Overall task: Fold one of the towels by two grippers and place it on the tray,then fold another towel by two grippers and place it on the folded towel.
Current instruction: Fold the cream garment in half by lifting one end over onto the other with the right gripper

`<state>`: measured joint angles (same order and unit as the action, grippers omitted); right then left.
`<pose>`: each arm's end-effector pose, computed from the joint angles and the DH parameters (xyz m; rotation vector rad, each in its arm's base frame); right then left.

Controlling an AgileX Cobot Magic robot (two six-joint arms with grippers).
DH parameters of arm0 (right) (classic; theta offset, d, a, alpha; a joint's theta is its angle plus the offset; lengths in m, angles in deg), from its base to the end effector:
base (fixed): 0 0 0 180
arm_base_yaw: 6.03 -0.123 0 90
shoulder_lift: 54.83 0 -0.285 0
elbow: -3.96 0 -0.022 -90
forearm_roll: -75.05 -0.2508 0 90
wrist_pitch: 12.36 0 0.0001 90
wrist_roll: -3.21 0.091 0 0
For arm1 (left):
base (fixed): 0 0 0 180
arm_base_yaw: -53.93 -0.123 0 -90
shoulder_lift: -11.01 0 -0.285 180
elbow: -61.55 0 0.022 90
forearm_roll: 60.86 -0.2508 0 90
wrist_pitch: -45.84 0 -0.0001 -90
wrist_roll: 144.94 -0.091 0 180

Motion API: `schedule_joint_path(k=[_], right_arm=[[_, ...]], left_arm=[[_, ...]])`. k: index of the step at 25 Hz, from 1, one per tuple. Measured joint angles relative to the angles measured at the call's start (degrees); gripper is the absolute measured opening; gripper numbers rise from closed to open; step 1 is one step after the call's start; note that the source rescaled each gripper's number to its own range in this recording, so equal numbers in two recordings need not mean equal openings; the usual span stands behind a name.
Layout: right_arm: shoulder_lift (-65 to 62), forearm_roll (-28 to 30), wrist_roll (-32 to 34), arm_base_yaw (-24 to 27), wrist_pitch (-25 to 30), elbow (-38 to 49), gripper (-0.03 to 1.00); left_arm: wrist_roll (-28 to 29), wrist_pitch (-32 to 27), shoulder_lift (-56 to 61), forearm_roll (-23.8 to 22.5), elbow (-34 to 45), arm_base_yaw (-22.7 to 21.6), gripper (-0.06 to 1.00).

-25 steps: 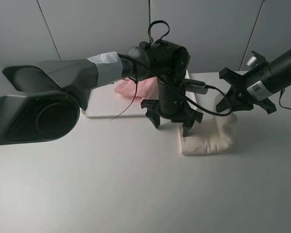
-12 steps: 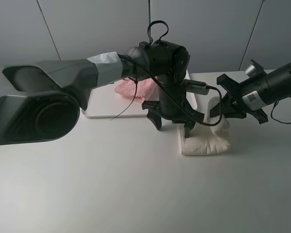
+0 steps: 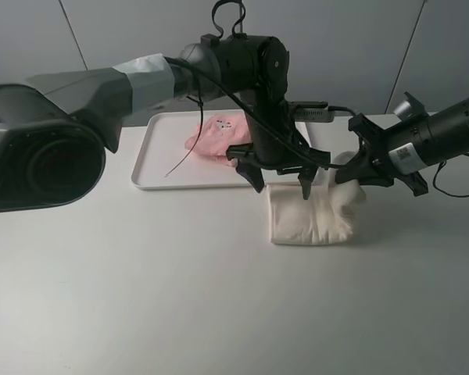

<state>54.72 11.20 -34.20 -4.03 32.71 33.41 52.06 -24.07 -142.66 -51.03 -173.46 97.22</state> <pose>0.2990 0.0475 0.1496 0.3272 2.7468 1.0384 0.3720 -0.3705 0.1454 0.6257 2.9653 -0.3716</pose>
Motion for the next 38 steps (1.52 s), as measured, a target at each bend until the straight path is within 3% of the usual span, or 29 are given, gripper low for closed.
schedule_joint_path(k=[15, 17, 21, 23, 29, 38], right_arm=[[0.00, -3.23, -1.41, -0.13, -0.64, 0.00, 0.02], [0.00, -4.70, -2.04, -0.13, -1.02, 0.00, 0.09], [0.00, -7.79, -4.29, -0.25, -0.31, 0.00, 0.35], [0.00, -8.71, -4.64, -1.07, 0.46, 0.00, 0.41], [0.00, -10.75, -5.17, -6.55, -1.25, 0.00, 0.42], [0.00, -15.03, -6.10, -6.98, -1.56, 0.00, 0.42]], left_arm=[[-3.83, 0.09, 7.23, 7.26, -4.74, -6.84, 1.00], [-4.40, 0.09, 7.32, 7.81, -4.74, -6.97, 1.00], [-4.83, 0.09, 7.32, 8.30, -4.74, -6.97, 1.00], [-4.97, 0.09, 7.32, 8.42, -4.74, -7.11, 1.00], [-5.39, 0.09, 7.32, 9.24, -4.74, -7.17, 1.00], [-6.33, 0.09, 7.32, 9.70, -4.74, -7.17, 1.00]])
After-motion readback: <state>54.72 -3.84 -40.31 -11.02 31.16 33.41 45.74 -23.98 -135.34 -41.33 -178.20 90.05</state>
